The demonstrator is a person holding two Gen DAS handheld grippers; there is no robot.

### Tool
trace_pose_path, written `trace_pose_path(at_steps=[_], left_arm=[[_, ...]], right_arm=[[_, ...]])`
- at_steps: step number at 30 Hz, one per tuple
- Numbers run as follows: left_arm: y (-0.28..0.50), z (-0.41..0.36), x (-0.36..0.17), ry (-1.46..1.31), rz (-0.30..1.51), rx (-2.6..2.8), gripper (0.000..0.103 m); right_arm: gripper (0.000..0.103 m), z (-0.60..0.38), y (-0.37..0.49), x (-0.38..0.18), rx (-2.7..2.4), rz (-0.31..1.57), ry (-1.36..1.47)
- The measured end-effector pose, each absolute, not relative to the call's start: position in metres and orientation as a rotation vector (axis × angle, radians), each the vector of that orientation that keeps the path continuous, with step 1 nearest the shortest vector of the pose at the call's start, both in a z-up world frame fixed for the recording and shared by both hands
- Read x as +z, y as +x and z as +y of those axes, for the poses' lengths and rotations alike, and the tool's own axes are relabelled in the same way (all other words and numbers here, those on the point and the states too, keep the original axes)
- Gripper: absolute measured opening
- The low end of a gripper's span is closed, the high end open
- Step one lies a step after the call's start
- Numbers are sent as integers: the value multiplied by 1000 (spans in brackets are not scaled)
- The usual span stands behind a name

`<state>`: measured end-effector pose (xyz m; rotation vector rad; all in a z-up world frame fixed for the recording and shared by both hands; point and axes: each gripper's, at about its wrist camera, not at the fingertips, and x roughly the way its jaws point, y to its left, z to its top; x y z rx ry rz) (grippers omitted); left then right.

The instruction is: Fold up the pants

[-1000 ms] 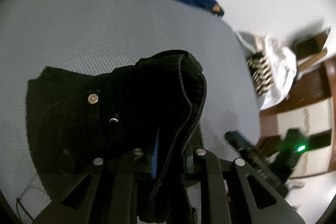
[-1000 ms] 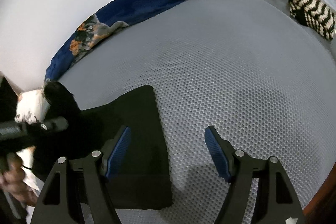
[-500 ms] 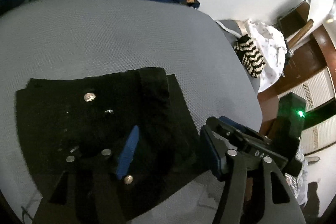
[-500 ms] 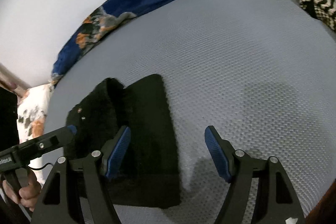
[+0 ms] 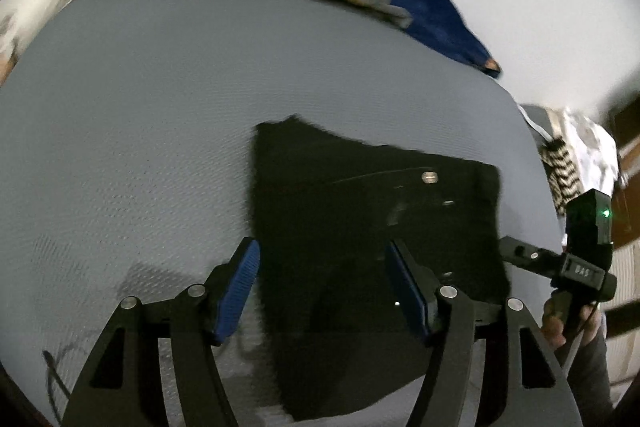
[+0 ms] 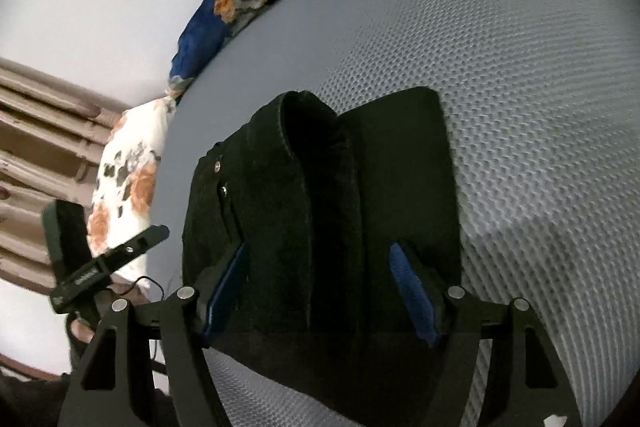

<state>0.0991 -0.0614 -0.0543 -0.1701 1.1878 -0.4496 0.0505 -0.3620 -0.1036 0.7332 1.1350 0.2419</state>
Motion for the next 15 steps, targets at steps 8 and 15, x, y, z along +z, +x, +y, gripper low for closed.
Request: trace_pose_path(at_steps=[8,15], left_arm=[[92,-48,-78,-226,1244,-412,66],[93,-55,-89,-229,1272,-399,66]], right_arm=[[56,-372,76,-124,367,1110,853],[48,-366,95,-126,424,1090,880]])
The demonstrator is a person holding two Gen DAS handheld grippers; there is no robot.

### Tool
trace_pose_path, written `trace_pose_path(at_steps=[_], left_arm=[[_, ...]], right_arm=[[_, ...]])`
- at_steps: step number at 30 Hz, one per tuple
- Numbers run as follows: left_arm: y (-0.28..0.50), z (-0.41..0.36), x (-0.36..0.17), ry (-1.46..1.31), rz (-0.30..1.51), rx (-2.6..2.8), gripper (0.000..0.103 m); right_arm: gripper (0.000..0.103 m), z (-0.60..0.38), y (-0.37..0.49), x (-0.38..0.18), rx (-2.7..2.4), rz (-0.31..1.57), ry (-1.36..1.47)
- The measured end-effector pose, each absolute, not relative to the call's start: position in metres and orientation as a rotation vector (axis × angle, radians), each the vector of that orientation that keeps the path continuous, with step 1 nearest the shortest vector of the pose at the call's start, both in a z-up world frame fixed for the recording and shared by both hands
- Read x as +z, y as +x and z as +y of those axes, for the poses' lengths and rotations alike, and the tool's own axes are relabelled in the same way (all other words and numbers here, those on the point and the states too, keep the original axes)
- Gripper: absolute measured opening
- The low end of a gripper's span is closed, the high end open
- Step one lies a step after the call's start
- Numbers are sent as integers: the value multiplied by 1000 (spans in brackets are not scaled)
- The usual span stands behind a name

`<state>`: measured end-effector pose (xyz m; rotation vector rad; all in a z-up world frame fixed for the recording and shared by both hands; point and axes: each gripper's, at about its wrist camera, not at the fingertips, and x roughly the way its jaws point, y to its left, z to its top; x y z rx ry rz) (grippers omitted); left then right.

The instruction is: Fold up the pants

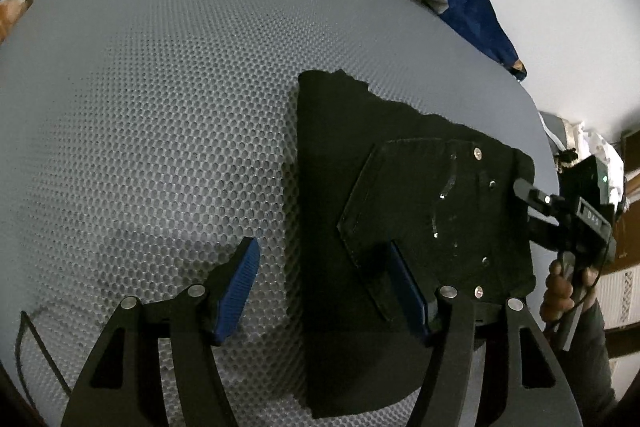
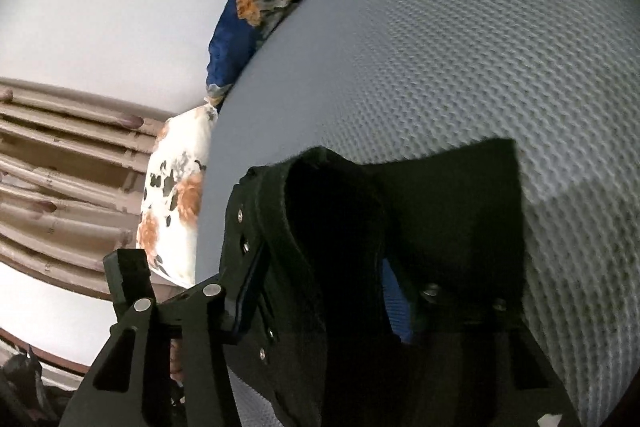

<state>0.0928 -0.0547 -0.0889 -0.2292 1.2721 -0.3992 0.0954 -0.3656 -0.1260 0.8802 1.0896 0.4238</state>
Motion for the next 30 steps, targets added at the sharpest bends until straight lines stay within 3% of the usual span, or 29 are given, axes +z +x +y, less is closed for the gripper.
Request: trace_pose_path(at_steps=[2,4,7,15,21,23,25,27,30], left_arm=[[94,-58,-91,-221,1278,-399,66],[95,-60,-91,-218,1278,-399,66],[97,-64,-89,-216,1267,-401,66],[111,-76,-86,-223,1251,-429,66],[122,-94,-89,-198,1247,-438,66],[124,-101,-96,-177,1258,-439,66],[125,-107,-103,-135,1267,-434,66],[125,-114,-107,-88,1239,-429,66],[125,-124,-105,-23,1230,-431,66]], right_arm=[[40,-364,95,-126,415,1089,879],[24,-362,92,-123,406,1076,903],[13,-358,80,-103,381,1029,867],[11,-368,47,-57,267,933,839],[11,-408,32,-101,91,992,911],[13,-414,29,-112,93,982,962],[24,-412,30,-112,64,995,940],[28,-406,31,-104,32,1009,868],[28,-398,28,-96,5,1036,807]])
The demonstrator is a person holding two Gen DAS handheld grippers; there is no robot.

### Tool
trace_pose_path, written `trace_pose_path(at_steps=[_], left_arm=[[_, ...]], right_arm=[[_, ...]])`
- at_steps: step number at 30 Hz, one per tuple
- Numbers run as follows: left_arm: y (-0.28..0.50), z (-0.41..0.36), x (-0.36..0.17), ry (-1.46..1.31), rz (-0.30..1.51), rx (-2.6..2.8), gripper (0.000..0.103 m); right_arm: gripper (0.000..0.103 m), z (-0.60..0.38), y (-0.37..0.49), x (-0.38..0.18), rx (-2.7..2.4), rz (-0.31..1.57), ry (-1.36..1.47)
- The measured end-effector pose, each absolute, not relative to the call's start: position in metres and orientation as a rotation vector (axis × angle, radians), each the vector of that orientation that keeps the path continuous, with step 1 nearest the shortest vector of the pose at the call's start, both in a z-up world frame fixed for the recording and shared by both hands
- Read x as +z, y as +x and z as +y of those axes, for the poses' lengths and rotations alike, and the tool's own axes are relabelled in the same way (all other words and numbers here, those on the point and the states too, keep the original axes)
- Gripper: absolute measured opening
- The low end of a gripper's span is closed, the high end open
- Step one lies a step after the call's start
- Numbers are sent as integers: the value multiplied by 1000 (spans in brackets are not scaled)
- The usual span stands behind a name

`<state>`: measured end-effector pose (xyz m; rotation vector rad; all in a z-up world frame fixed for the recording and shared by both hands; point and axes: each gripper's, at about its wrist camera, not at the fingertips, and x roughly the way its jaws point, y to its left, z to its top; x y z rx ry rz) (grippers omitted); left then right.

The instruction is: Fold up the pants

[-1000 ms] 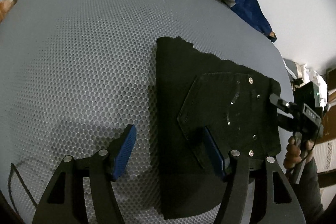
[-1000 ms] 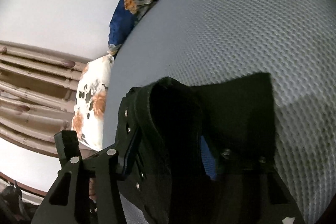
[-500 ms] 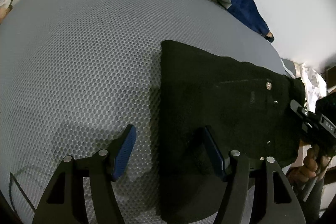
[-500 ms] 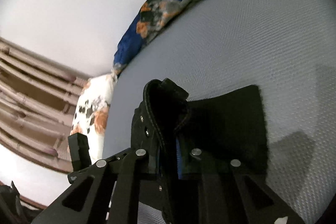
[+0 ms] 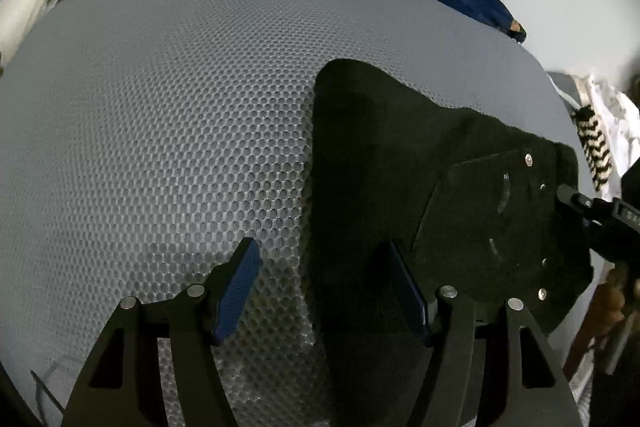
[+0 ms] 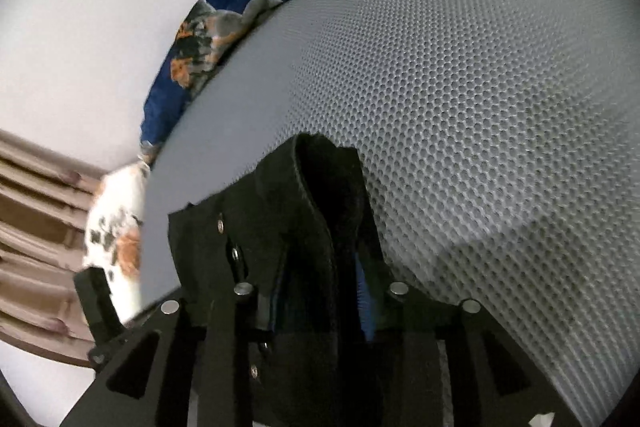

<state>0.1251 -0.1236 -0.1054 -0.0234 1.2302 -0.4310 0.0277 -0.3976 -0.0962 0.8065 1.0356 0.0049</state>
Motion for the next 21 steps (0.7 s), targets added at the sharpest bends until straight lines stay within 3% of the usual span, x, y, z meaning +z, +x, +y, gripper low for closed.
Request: trace_pose_path(at_steps=[10,17,21], left_arm=[[96,-129,-104,8,1289,-507,66],[76,-134,-101,53,1261,-496,66],[67,-132,-98,75,1247,-488,66]], right_arm=[[28,-382,-24,-69,-21,1041,734],[26,-375,-31,-79,-27,1080,729],[13,-375,-36,-75,-47,1058,745]])
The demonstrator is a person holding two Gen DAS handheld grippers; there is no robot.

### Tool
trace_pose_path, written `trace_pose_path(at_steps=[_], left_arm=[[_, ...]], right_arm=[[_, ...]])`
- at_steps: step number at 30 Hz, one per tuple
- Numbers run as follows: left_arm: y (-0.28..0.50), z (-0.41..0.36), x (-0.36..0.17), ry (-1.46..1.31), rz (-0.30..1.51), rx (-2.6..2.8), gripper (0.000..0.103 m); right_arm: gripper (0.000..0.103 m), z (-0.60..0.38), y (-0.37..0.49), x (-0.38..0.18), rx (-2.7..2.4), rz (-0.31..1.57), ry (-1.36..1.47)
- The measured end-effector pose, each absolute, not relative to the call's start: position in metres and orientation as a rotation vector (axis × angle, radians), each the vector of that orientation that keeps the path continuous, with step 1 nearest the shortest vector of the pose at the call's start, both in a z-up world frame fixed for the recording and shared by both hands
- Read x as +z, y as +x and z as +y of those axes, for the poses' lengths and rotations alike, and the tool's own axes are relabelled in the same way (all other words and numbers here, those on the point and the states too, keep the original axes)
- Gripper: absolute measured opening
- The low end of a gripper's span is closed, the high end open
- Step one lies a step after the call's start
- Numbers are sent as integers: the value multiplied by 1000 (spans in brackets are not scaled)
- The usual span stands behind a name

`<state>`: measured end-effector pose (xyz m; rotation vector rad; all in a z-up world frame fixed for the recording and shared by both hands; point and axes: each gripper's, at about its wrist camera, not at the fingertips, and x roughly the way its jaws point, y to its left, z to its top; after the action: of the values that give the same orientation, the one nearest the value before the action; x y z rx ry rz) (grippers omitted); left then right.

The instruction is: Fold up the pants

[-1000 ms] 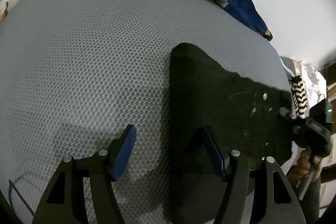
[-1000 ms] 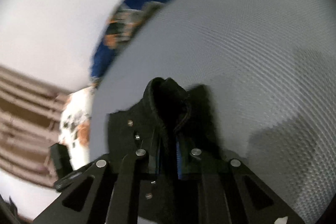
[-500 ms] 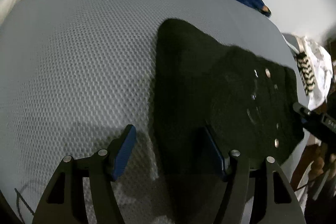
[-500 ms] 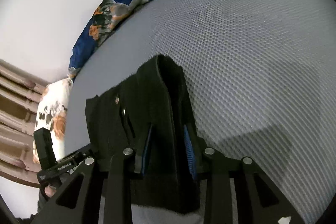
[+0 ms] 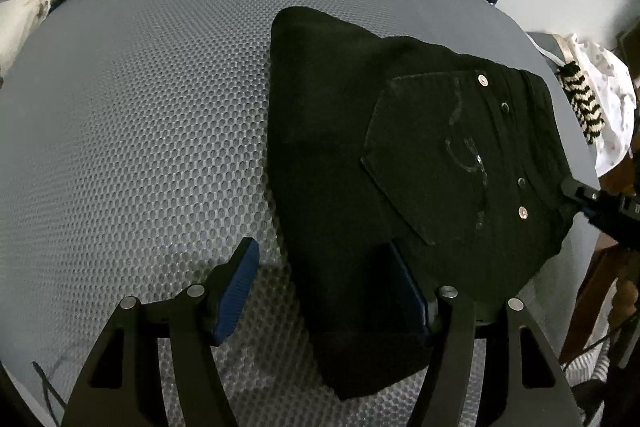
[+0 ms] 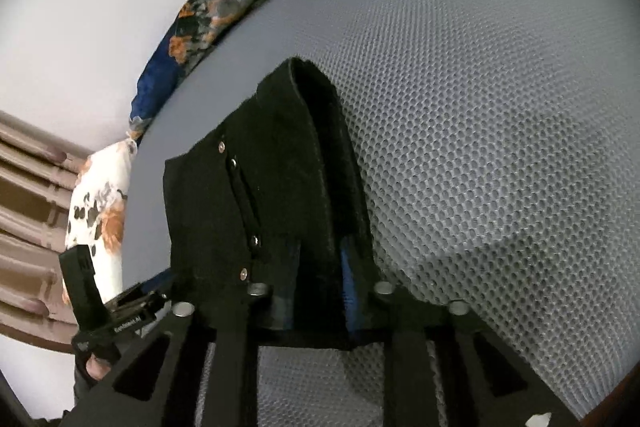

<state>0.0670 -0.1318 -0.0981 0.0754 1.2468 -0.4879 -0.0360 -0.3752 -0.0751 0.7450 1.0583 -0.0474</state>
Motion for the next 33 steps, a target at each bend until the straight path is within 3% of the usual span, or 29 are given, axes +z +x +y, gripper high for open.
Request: trace_pose_path(at_steps=[8,19,27,30,33], left_arm=[[52,-121,-92,110,1237,-506,66],[48,-129,-105,148,1261,-506,67],[47,-126,-102,148,1247,-498,69],[44,-120,-99,155,1235,-494,69],[45,-117,-95,162,1225,-487,70]], right_arm=[[10,-357,-53,-46,-57,1026,660],[12,-361,-49,-72,-107,1098,634],[38,-366,-44,-73,-149,1112,623],[40,-370,-41,-70,-149,1112,621],[51,-372,-36,-66,-150,1105,603]])
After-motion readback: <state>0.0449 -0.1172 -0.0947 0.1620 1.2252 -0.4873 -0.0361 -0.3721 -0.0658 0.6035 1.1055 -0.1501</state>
